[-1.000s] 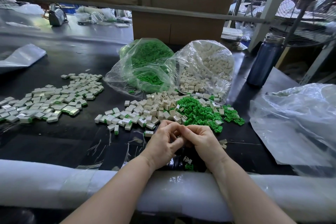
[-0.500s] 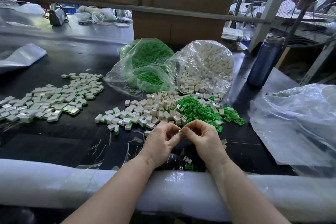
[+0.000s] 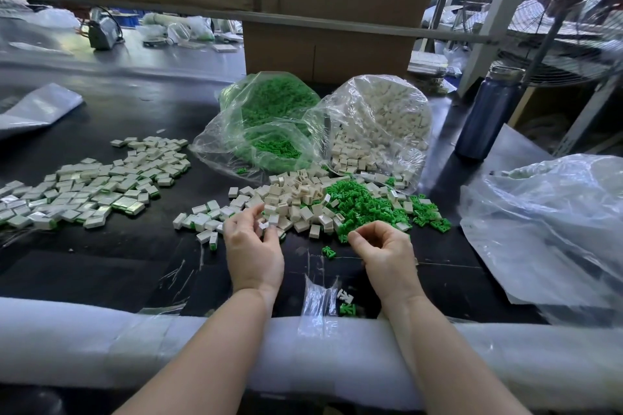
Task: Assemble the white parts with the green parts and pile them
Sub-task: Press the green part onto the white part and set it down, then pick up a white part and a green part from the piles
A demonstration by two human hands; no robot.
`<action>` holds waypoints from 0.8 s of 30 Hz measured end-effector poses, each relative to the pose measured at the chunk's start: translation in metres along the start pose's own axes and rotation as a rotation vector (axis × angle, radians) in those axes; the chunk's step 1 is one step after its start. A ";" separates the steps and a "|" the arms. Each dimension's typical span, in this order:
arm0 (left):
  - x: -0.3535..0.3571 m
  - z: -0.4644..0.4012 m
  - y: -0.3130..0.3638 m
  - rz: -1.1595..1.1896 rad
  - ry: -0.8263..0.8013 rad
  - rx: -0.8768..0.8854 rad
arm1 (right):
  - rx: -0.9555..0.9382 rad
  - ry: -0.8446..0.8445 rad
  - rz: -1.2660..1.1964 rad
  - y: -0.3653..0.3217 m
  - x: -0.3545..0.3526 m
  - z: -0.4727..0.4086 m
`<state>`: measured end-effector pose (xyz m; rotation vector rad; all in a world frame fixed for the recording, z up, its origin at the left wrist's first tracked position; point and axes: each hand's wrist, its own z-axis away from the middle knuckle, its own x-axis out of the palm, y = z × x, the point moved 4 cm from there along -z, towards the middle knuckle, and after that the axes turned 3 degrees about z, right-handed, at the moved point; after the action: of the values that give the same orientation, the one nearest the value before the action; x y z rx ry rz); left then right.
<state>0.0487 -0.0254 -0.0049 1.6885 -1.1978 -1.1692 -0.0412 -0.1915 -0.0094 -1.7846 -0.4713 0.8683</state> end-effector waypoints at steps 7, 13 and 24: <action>0.009 0.004 -0.003 -0.247 -0.196 -0.027 | 0.019 0.023 0.071 0.002 -0.001 -0.001; 0.015 0.009 0.003 -0.403 -0.223 0.209 | 0.009 0.004 0.156 0.002 0.001 -0.001; 0.035 0.022 -0.001 -0.700 -0.505 0.307 | -0.139 -0.193 0.571 -0.003 0.018 0.003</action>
<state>0.0335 -0.0597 -0.0211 2.2219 -1.1383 -2.0086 -0.0309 -0.1765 -0.0134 -2.0083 -0.1380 1.4406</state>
